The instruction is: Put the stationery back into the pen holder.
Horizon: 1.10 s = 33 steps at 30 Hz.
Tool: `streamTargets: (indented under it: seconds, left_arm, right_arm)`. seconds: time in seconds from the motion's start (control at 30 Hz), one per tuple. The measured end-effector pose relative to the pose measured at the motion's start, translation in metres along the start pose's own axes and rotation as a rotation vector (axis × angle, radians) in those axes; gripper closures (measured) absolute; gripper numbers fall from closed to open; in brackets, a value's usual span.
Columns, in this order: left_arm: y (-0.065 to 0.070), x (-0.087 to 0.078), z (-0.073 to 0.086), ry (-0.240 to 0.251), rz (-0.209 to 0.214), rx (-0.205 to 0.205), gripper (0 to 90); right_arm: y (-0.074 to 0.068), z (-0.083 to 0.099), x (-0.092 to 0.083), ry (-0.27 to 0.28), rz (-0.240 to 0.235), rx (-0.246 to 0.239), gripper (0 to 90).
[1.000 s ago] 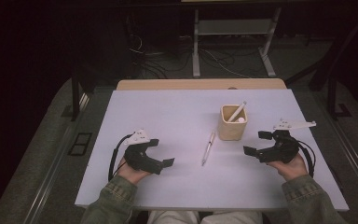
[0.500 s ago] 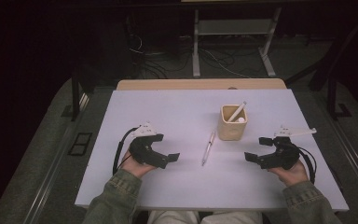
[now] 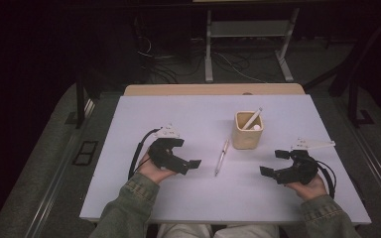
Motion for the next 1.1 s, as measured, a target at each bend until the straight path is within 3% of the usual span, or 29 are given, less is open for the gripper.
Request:
streamTargets:
  seconds: [0.57, 1.1]
  left_arm:
    - [0.005, 0.029, -0.015, -0.11, 0.047, -0.011, 0.0]
    - [0.014, 0.057, -0.02, -0.227, 0.078, -0.03, 0.0]
  right_arm:
    - [0.001, 0.006, -0.002, 0.002, 0.013, -0.002, 0.4]
    - [0.001, 0.006, -0.003, 0.014, 0.012, -0.001, 0.4]
Point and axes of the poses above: each handheld gripper's, and its own axes: x roughly forward along the jaws, z roughly out of its underside, y roughly to its right, the point moved 5 cm from there along x, roughly forward along the jaws, and after that the axes turned 7 degrees about x, right-handed, at the moved point
